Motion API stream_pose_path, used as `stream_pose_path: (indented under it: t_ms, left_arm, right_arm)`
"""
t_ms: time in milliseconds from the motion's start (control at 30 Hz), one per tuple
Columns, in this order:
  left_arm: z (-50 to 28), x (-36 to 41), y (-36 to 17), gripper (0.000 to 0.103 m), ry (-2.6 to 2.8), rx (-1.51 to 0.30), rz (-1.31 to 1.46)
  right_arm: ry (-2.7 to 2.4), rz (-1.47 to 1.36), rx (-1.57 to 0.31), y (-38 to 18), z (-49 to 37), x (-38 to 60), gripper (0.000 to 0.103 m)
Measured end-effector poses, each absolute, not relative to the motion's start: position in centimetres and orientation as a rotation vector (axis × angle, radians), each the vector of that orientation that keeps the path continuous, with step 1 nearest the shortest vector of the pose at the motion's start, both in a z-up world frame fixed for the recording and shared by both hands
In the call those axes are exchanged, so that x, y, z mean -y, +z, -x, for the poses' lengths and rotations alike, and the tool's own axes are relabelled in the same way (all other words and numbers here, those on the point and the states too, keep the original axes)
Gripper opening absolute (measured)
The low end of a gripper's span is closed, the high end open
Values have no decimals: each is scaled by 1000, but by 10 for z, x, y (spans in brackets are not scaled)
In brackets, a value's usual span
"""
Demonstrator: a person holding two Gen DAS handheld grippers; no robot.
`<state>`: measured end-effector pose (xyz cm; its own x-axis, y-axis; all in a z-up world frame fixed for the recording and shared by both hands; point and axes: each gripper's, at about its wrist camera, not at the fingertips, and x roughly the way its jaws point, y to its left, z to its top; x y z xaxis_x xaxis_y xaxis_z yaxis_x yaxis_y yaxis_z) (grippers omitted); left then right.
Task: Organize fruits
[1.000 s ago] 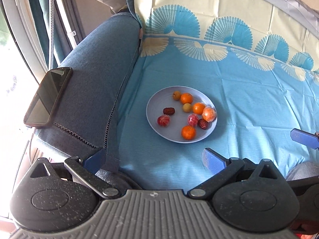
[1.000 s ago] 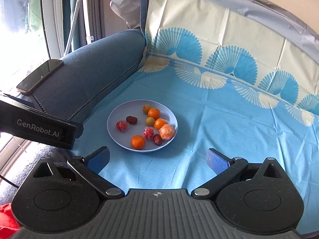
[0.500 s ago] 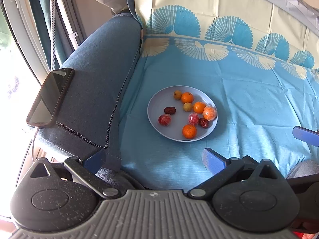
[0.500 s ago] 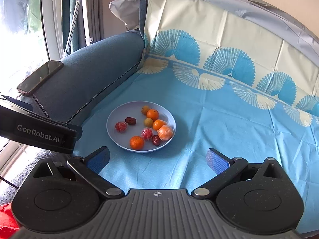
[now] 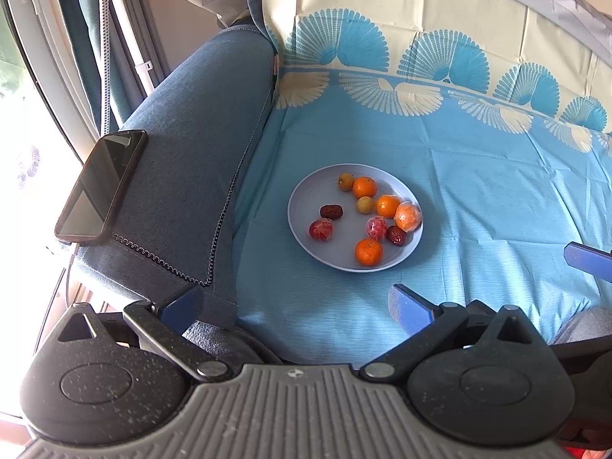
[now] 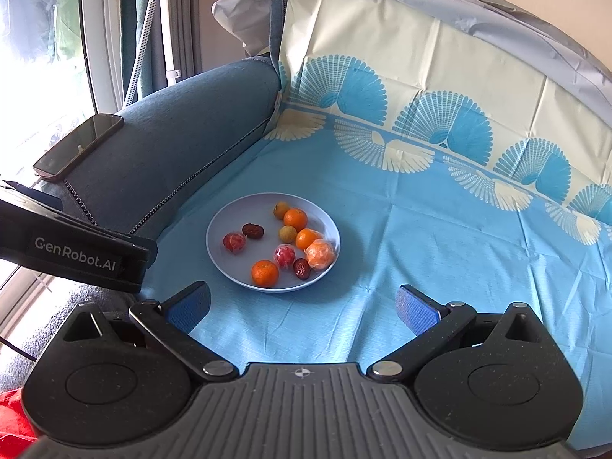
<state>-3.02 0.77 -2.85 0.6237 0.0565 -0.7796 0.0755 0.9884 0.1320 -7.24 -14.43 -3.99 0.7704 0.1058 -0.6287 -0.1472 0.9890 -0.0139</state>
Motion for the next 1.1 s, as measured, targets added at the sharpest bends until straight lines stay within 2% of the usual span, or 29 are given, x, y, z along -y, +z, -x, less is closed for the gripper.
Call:
stream_pose_path:
  t_ms: [1100]
  left_arm:
    - [27,-5,-35,103,13,-904,-194]
  right_arm:
    - [149,65,-691,-41,67,148,102]
